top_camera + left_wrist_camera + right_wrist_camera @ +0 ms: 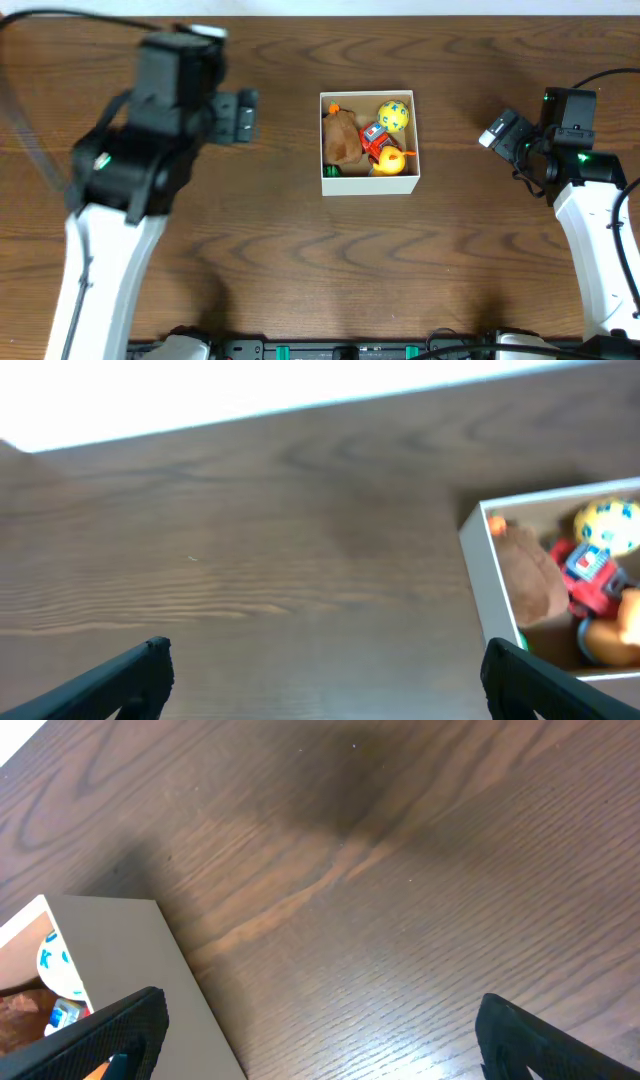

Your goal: Pack container

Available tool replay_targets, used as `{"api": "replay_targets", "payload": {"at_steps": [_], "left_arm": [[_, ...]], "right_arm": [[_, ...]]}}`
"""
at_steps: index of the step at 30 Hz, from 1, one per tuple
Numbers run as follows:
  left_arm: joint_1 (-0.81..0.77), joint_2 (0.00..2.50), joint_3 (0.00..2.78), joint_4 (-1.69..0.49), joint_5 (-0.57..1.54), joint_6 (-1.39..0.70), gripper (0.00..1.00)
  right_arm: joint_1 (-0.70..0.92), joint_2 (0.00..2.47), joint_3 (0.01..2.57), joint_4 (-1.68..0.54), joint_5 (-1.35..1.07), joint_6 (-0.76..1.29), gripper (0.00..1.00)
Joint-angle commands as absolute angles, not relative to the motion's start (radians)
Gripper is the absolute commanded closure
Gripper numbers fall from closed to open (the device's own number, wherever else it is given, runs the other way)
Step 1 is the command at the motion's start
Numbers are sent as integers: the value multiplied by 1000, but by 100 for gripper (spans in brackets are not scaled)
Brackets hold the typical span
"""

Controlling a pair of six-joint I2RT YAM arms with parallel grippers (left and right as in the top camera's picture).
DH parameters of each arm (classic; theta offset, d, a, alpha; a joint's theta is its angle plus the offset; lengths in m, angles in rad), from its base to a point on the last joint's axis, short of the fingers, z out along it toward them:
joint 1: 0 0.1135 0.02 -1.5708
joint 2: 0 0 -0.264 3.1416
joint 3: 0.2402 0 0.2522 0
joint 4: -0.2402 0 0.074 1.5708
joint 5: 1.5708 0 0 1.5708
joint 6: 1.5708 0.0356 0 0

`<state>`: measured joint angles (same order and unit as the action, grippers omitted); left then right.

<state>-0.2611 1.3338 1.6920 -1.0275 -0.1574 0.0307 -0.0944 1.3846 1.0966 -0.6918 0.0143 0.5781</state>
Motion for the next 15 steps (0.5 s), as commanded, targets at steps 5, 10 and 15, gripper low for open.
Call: {"api": "replay_targets", "payload": {"at_steps": [5, 10, 15], "left_arm": [[-157, 1142, 1530, -1018, -123, 55, 2], [-136, 955, 1296, -912, -123, 55, 2], [-115, 757, 1014, -769, -87, 44, 2]], "right_arm": [[-98, 1386, 1099, -693, 11, 590, 1], [-98, 1386, 1099, -693, 11, 590, 1], [-98, 1386, 1100, -693, 11, 590, 1]]}}
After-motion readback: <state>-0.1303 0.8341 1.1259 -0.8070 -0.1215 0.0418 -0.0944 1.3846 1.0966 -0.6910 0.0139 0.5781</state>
